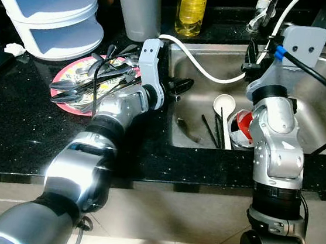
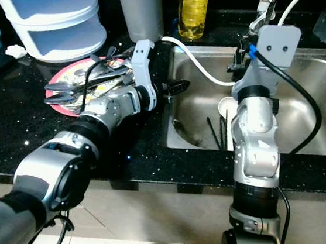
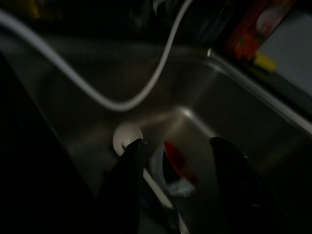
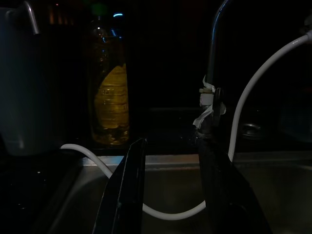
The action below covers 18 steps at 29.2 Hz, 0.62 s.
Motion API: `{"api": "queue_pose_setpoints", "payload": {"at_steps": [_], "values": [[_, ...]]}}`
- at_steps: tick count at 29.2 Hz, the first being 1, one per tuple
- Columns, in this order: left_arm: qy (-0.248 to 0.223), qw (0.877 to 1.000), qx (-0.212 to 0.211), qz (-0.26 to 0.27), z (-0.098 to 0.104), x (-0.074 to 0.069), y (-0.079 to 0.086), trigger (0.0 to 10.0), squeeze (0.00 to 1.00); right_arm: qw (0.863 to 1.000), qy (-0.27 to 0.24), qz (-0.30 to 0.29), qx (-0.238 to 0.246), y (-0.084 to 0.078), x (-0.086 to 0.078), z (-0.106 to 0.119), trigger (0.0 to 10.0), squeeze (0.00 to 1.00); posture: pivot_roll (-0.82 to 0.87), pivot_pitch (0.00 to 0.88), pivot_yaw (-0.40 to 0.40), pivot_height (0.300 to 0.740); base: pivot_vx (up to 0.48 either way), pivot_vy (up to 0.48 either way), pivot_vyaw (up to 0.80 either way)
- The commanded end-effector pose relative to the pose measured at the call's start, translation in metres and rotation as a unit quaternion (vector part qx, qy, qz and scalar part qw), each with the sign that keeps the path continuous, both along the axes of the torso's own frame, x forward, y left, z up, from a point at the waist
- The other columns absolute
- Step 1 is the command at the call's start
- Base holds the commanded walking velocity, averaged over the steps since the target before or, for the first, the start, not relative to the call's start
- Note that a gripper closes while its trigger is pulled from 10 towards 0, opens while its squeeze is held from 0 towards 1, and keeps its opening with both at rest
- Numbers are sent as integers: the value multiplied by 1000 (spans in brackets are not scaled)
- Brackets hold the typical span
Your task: Kitchen organization
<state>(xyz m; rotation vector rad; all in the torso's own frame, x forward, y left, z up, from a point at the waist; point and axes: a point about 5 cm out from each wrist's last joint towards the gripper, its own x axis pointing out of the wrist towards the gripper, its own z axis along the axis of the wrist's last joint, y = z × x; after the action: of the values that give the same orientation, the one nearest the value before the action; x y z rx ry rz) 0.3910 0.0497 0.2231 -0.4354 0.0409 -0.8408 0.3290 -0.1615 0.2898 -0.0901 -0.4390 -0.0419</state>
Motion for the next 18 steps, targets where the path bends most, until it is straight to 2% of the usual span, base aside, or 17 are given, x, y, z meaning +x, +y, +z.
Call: {"api": "queue_pose_setpoints", "payload": {"at_steps": [1, 3, 4, 5, 6, 7, 8, 9, 12, 16, 17, 18], "values": [[-52, 998, 6, 37, 18, -1, 12, 10000, 0, 1000, 13, 16, 1, 8, 2, -5, 10000, 0, -43, 122, 82, 740, 0, 0, 0], [-66, 996, 21, 57, 22, -1, 16, 10000, 0, 1000, 13, 17, 1, 9, 2, -5, 10000, 0, -43, 122, 82, 740, 0, 0, 0], [-82, 990, 63, 96, 27, 0, 24, 10000, 0, 1000, 14, 18, 2, 9, 2, -5, 10000, 0, -42, 123, 82, 740, 0, 0, 0], [-106, 978, 114, 136, 32, -1, 32, 10000, 0, 1000, 15, 19, 3, 10, 2, -5, 10000, 0, -33, 124, 81, 740, 0, 0, 0], [-106, 978, 114, 136, 32, -1, 32, 10000, 0, 1000, 15, 19, 3, 10, 2, -5, 10000, 0, -33, 124, 81, 740, 0, 0, 0], [-126, 967, 143, 171, 39, -4, 41, 10000, 0, 1000, 16, 20, 4, 10, 2, -6, 10000, 0, -30, 123, 80, 740, 0, 0, 0], [-137, 958, 152, 201, 45, -8, 49, 10000, 0, 1000, 17, 21, 4, 10, 2, -7, 10000, 0, -28, 122, 82, 740, 0, 0, 0], [-137, 954, 150, 222, 48, -10, 55, 10000, 0, 1000, 18, 22, 5, 11, 2, -7, 10000, 0, -26, 121, 83, 740, 0, 0, 0], [-84, 932, 108, 336, 42, -21, 77, 10000, 0, 999, 18, 26, 8, 12, 3, -8, 10000, 0, -20, 118, 82, 740, 0, 0, 0], [-59, 923, 77, 372, 33, -29, 79, 10000, 0, 999, 19, 28, 9, 13, 4, -8, 10000, 0, -12, 109, 75, 740, 0, 0, 0], [-31, 917, 38, 396, 27, -37, 75, 10000, 0, 999, 19, 33, 10, 16, 6, -8, 10000, 0, -15, 99, 75, 740, 0, 0, 0], [-31, 917, 38, 396, 27, -37, 75, 10000, 0, 999, 19, 33, 10, 16, 6, -8, 10000, 0, -15, 99, 75, 740, 0, 0, 0]]}}
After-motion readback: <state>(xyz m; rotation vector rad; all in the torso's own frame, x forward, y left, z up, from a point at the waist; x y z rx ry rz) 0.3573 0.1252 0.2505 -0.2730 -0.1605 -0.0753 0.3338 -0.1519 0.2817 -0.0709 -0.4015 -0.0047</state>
